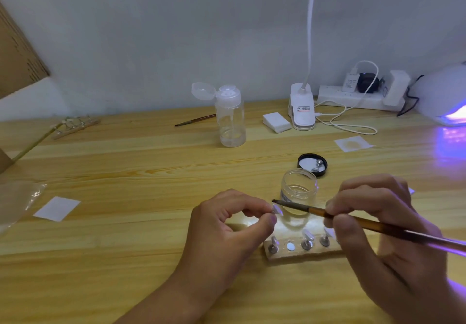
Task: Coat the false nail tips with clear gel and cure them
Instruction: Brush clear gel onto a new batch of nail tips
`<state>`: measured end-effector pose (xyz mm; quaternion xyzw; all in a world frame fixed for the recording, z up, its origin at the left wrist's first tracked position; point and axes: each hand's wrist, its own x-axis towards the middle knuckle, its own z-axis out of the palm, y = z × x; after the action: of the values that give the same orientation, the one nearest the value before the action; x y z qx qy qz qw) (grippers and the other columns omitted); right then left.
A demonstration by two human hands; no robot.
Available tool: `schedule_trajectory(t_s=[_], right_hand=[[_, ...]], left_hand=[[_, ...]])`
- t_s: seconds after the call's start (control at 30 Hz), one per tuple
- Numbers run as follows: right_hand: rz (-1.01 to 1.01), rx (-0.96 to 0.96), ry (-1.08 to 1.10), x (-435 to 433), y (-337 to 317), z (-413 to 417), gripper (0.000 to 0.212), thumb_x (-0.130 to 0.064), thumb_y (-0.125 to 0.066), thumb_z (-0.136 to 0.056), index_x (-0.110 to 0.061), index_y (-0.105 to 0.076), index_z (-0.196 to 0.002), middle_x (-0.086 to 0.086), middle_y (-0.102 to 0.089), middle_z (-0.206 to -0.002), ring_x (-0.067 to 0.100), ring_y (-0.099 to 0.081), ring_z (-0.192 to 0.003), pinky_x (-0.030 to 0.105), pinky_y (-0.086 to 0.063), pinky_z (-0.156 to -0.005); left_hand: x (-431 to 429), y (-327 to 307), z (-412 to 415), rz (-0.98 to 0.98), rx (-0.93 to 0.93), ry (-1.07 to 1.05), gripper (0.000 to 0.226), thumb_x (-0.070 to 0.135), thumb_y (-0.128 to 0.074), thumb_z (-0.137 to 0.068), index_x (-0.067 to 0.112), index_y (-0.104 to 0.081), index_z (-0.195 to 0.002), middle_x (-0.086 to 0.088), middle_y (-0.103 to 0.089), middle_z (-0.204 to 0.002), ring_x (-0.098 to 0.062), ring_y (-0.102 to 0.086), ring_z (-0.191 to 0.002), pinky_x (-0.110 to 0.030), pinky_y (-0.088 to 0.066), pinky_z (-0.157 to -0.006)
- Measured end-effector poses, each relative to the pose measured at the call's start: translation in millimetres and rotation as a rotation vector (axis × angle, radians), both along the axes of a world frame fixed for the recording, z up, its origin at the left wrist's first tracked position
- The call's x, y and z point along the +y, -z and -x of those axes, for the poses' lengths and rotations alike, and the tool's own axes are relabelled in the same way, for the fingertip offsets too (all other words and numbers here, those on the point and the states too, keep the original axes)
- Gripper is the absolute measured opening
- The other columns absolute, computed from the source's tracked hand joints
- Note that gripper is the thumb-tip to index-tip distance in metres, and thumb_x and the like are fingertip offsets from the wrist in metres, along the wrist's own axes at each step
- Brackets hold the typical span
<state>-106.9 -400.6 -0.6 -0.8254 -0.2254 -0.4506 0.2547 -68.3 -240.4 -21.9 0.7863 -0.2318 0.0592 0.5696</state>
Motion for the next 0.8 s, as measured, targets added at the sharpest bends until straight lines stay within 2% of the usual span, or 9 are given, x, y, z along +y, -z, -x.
schedule_trajectory(t_s=[0.03,0.07,0.1,0.23,0.37,0.43,0.63,0.7,0.8], right_hand=[[0.025,0.083,-0.144,-13,-4,-8,0.011,-0.027,-0.052,-0.095,-0.024,-0.058,-0.087,-0.013,-0.062,-0.082,0.006,-0.056,-0.090,0.027,-0.034,-0.086],[-0.153,0.113,-0.075,-21,16,2,0.007,-0.023,-0.054,-0.091,-0.024,-0.058,-0.085,-0.012,-0.061,-0.081,0.007,-0.056,-0.089,0.027,-0.033,-0.086],[-0.205,0.105,-0.091,-26,20,13,0.006,-0.019,-0.055,-0.087,-0.023,-0.058,-0.083,-0.010,-0.060,-0.080,0.008,-0.056,-0.088,0.026,-0.033,-0.085],[-0.208,0.064,-0.035,-27,26,19,0.010,-0.014,-0.051,-0.081,-0.016,-0.058,-0.075,-0.001,-0.059,-0.076,0.015,-0.055,-0.084,0.026,-0.034,-0.082],[-0.248,0.047,-0.074,-34,24,16,0.006,-0.017,-0.052,-0.087,-0.021,-0.057,-0.086,-0.002,-0.062,-0.077,0.012,-0.056,-0.086,0.028,-0.035,-0.082],[-0.244,0.058,-0.079,-31,25,15,0.005,-0.024,-0.052,-0.094,-0.024,-0.056,-0.092,-0.004,-0.064,-0.078,0.011,-0.057,-0.088,0.027,-0.035,-0.083],[-0.248,0.058,-0.109,-34,25,18,0.016,-0.022,-0.054,-0.091,-0.015,-0.058,-0.077,-0.004,-0.061,-0.073,0.013,-0.056,-0.082,0.028,-0.036,-0.079],[-0.266,0.047,-0.099,-34,25,18,0.025,-0.030,-0.050,-0.098,-0.015,-0.058,-0.080,-0.003,-0.061,-0.072,0.015,-0.056,-0.081,0.030,-0.036,-0.078],[-0.267,0.046,-0.074,-32,26,14,0.016,-0.030,-0.050,-0.099,-0.021,-0.058,-0.090,-0.004,-0.064,-0.077,0.015,-0.058,-0.083,0.034,-0.037,-0.079]], left_hand=[[0,0,0,0.004,0.004,-0.006,0.011,0.021,-0.077,-0.069,0.032,-0.076,-0.069,0.012,-0.070,-0.072,-0.004,-0.063,-0.075,-0.005,-0.038,-0.070],[0,0,0,0.008,0.008,-0.011,0.009,0.022,-0.077,-0.069,0.031,-0.076,-0.069,0.012,-0.070,-0.072,-0.004,-0.063,-0.075,-0.005,-0.038,-0.070],[-1,0,0,0.009,0.011,-0.015,0.008,0.022,-0.077,-0.068,0.030,-0.076,-0.069,0.012,-0.070,-0.072,-0.004,-0.063,-0.074,-0.005,-0.038,-0.070],[-1,0,-1,-0.002,0.013,-0.025,0.009,0.022,-0.078,-0.069,0.032,-0.076,-0.069,0.012,-0.071,-0.073,-0.003,-0.063,-0.074,-0.004,-0.038,-0.069],[1,0,-1,0.013,0.040,-0.016,0.021,0.013,-0.085,-0.073,0.032,-0.078,-0.071,0.011,-0.072,-0.075,-0.003,-0.066,-0.077,-0.005,-0.041,-0.067],[1,-1,0,0.033,0.067,-0.011,0.018,0.014,-0.083,-0.073,0.031,-0.079,-0.072,0.009,-0.073,-0.077,-0.004,-0.067,-0.079,-0.006,-0.043,-0.062],[0,-1,0,0.061,0.077,-0.010,0.013,0.014,-0.083,-0.073,0.027,-0.080,-0.074,0.010,-0.075,-0.078,-0.003,-0.068,-0.080,-0.005,-0.043,-0.061],[0,0,-1,0.068,0.079,-0.010,0.012,0.013,-0.083,-0.073,0.025,-0.081,-0.075,0.010,-0.075,-0.077,-0.002,-0.068,-0.079,-0.005,-0.043,-0.060],[0,0,-1,0.082,0.080,0.003,0.011,0.014,-0.083,-0.073,0.024,-0.081,-0.075,0.009,-0.074,-0.076,-0.002,-0.068,-0.078,-0.005,-0.042,-0.061]])
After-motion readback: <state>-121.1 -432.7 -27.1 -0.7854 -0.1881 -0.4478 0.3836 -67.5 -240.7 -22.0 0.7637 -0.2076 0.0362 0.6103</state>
